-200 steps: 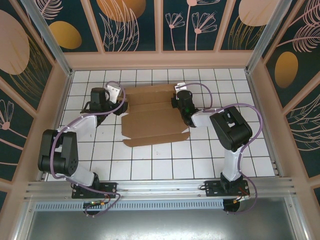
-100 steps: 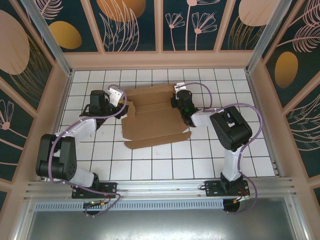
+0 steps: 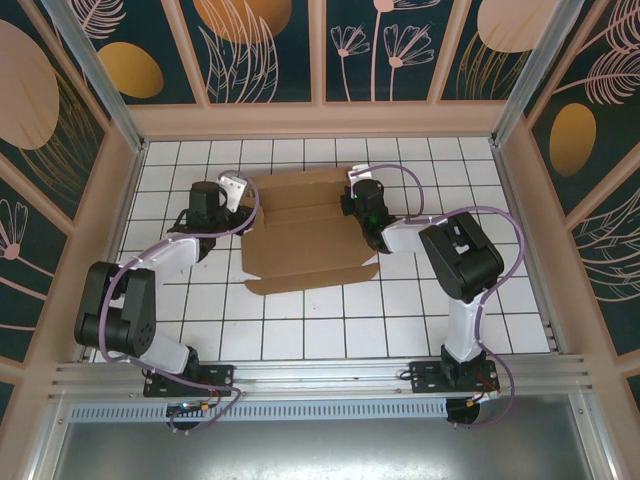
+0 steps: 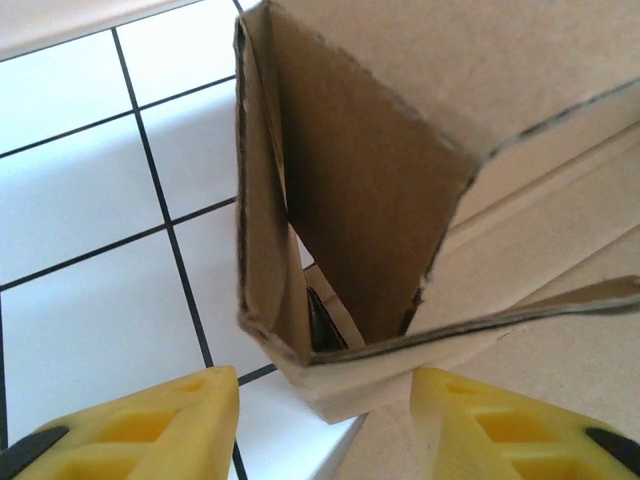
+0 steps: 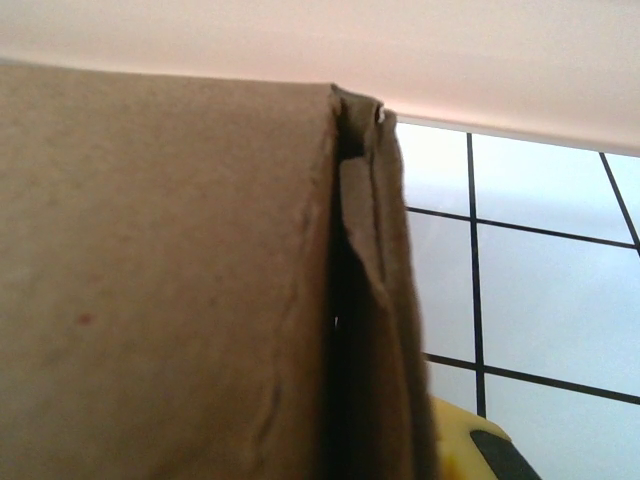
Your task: Fold the paper box
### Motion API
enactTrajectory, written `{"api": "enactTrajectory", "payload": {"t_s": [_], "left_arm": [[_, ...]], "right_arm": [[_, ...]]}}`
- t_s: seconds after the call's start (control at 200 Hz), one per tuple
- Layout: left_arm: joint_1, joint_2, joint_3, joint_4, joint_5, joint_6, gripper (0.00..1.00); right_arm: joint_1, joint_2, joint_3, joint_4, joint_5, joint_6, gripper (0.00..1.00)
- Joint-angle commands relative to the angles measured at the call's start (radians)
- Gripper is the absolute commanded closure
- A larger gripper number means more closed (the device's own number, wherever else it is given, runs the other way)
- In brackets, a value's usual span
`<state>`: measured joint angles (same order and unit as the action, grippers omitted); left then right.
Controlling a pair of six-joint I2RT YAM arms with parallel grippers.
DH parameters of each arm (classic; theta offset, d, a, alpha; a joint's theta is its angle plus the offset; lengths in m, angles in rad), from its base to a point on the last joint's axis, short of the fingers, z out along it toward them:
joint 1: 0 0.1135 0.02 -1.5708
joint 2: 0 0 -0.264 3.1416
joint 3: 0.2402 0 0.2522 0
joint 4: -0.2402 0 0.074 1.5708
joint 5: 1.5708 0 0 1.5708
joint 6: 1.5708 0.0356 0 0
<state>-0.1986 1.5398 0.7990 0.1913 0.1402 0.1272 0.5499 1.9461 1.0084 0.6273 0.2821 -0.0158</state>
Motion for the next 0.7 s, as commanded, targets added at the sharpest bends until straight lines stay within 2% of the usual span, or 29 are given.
{"api": "enactTrajectory", "payload": {"t_s": [0.0,0.295,0.696], "left_arm": [[-0.005,0.024,0.037,0.046,-0.005,-0.032,0.54],[-0.036,0.116,0.095,0.017,-0.083,-0.041,0.5],[-0.035,0.257,0.243,-0.051,-0.241,-0.143,0.5]], "right_arm": [[0.015,0.051,-0.013,-0.117,-0.058,0.027,0.92],[0.016,0.053,-0.012,-0.115,-0.082,0.022,0.92],[0.02,0.06,0.001,-0.132,-0.096,0.014,0.93]]}}
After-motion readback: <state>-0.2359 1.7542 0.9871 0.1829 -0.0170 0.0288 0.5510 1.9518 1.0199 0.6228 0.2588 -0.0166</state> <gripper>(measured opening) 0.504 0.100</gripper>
